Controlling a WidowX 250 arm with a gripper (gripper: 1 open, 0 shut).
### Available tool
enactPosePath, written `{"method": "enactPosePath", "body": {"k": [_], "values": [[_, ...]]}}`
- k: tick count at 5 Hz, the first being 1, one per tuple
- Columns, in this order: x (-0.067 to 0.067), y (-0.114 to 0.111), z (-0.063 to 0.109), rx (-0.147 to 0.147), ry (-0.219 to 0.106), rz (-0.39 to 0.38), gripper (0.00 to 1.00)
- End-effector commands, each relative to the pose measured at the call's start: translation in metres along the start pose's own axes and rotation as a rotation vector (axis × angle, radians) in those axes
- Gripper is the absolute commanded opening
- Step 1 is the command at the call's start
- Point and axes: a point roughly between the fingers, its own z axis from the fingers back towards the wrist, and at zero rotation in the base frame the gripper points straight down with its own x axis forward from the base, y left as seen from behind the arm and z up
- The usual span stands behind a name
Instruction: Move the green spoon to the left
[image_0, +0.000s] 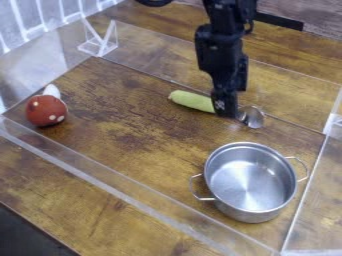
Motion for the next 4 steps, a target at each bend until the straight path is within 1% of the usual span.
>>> {"method": "enactPosePath", "body": {"k": [1,3,4], "values": [[-0.016,0.012,0.017,-0.106,0.027,-0.040,1.00],[-0.009,0.014,-0.016,-0.122,0.004,-0.052,1.00],[0.002,0.018,-0.023,-0.133,-0.018,-0.026,1.00]]}}
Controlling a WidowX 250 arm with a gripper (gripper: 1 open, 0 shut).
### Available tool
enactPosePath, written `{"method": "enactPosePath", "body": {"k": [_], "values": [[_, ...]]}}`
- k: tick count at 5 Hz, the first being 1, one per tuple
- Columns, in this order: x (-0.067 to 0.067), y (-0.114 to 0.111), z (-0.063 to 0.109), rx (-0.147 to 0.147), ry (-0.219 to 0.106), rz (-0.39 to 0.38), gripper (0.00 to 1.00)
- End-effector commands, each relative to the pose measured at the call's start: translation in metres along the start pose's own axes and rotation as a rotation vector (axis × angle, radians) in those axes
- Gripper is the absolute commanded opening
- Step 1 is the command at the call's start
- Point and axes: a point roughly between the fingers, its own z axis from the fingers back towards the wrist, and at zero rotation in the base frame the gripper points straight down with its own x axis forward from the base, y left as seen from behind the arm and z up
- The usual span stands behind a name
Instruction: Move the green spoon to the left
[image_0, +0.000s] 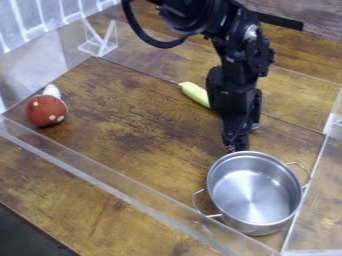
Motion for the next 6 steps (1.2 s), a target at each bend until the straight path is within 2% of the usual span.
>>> {"method": "enactPosePath", "body": {"k": [1,3,4,5,6], "values": [[0.011,0.004,0.004,-0.021,-0.023,0.016,1.00],[0.030,-0.016,-0.006,-0.043,-0.044,0.001,1.00],[0.029,-0.019,-0.003,-0.051,-0.053,-0.001,0.00],[0.027,-0.021,-0.001,-0.057,-0.065,-0.006,1.00],[0.027,-0.023,0.001,-0.061,-0.074,-0.010,1.00]]}}
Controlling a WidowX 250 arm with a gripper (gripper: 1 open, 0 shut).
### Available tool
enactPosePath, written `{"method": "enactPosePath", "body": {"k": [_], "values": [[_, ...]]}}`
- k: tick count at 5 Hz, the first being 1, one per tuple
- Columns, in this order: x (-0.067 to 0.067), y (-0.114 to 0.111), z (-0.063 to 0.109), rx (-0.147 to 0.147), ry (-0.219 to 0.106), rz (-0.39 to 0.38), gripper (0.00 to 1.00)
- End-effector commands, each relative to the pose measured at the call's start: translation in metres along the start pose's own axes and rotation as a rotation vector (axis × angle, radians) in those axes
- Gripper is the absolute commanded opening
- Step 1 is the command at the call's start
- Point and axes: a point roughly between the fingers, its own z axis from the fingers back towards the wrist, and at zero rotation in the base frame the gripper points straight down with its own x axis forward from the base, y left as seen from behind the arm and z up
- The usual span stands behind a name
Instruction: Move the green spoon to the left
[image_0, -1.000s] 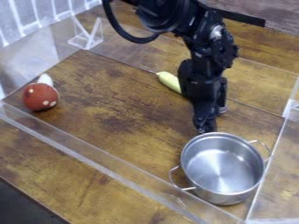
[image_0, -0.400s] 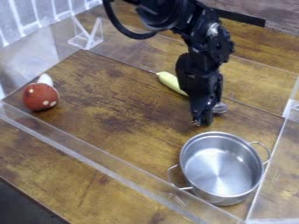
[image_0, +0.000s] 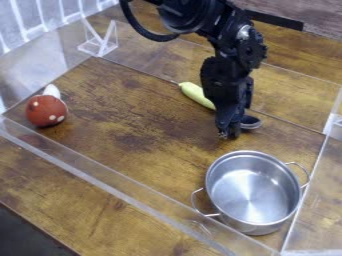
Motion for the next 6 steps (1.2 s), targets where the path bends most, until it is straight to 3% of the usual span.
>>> {"method": "enactPosePath", "body": {"k": [1,2,4,6], "values": [[0.016,-0.003,0.007,-0.006,-0.054,0.074,1.00],[0.024,-0.006,0.007,-0.014,-0.096,0.139,1.00],[0.034,-0.007,-0.010,-0.013,-0.085,0.070,1.00],[0.043,-0.009,-0.009,-0.009,-0.105,0.082,1.00]]}}
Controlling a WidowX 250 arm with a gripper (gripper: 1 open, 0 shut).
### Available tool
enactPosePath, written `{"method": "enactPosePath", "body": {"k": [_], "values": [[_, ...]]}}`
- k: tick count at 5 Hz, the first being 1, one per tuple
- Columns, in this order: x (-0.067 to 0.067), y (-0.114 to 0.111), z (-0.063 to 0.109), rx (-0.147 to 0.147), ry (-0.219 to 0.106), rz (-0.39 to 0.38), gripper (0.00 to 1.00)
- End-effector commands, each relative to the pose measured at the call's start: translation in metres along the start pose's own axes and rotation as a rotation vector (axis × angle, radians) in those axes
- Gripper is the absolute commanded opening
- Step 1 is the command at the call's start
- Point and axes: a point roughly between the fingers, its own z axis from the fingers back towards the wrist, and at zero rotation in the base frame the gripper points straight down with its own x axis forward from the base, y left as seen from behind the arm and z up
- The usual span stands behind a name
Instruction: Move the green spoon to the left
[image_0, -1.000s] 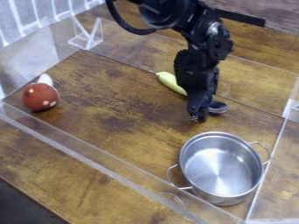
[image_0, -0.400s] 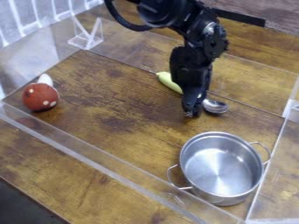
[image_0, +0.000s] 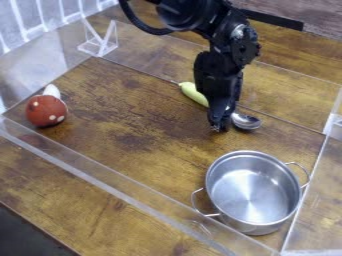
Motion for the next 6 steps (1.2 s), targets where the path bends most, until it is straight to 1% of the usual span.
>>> {"method": "enactPosePath", "body": {"k": [1,2,4,5,6], "values": [[0.031,0.000,-0.008,0.018,-0.055,0.071,0.00],[0.040,0.000,-0.008,0.025,-0.074,0.110,0.00],[0.049,-0.005,-0.010,0.038,-0.050,0.060,0.00],[0.054,-0.007,-0.011,0.045,-0.036,0.035,1.00],[0.046,-0.005,-0.011,0.044,-0.033,0.024,0.00]]}}
